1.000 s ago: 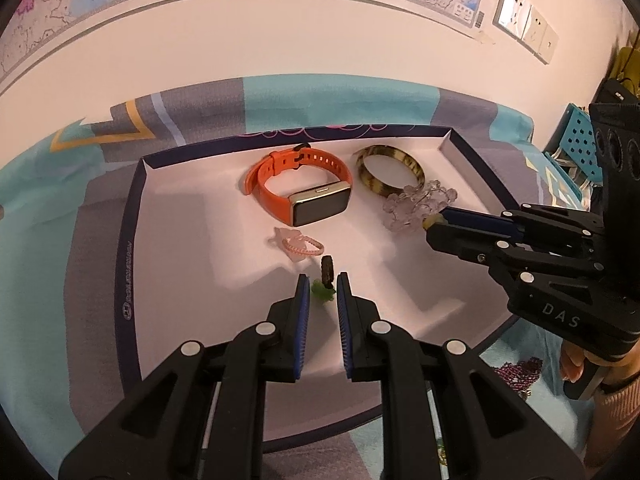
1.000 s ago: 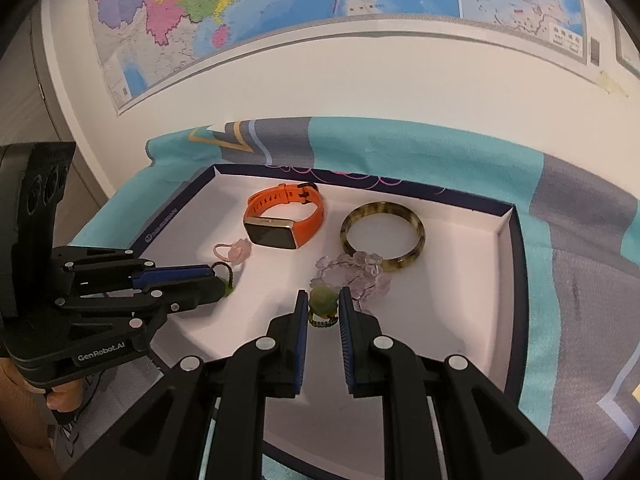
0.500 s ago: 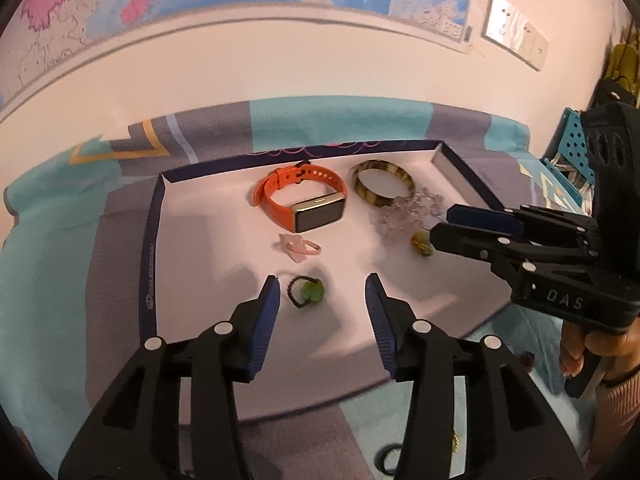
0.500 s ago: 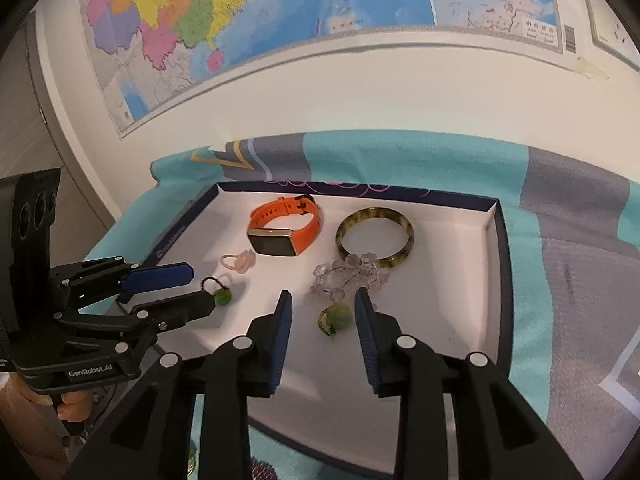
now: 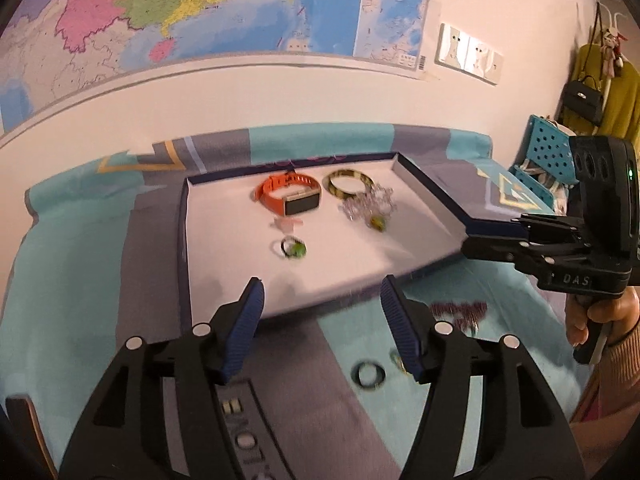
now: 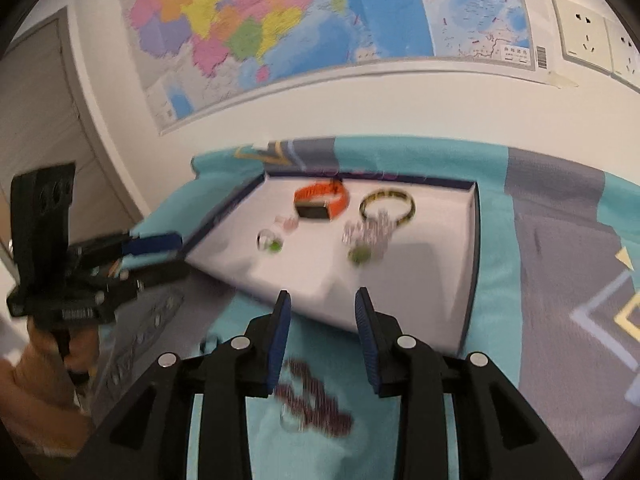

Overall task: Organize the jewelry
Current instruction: 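Withdraw both tools from the tray toward the remaining jewelry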

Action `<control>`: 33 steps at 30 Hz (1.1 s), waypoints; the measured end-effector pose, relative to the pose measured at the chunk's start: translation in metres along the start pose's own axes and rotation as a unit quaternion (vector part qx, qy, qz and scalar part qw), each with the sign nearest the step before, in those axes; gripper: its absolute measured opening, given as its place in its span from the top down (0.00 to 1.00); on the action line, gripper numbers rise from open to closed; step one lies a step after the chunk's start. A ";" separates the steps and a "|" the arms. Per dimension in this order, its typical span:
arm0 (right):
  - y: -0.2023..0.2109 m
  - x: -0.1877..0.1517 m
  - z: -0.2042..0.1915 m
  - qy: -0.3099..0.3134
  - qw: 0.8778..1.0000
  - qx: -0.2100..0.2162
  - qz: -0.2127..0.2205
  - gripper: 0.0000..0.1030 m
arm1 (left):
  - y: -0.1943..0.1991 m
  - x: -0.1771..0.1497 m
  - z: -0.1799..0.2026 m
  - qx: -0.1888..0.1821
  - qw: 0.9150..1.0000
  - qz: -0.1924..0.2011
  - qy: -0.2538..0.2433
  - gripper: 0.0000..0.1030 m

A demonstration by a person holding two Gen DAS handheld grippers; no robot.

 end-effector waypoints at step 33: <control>-0.016 -0.056 -0.010 0.081 0.993 -0.065 -0.062 0.79 | -0.018 -0.070 0.011 -0.018 0.997 -0.067 0.031 0.43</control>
Point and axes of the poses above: each gripper's, at about its wrist camera, not at the fingertips, and y roughly against the way its jaws point, z to its right, x to its top, the point moved 8 cm from there along -y, roughly the way its jaws point, and after that the axes turned 15 degrees about -x, right-handed, at the moved point
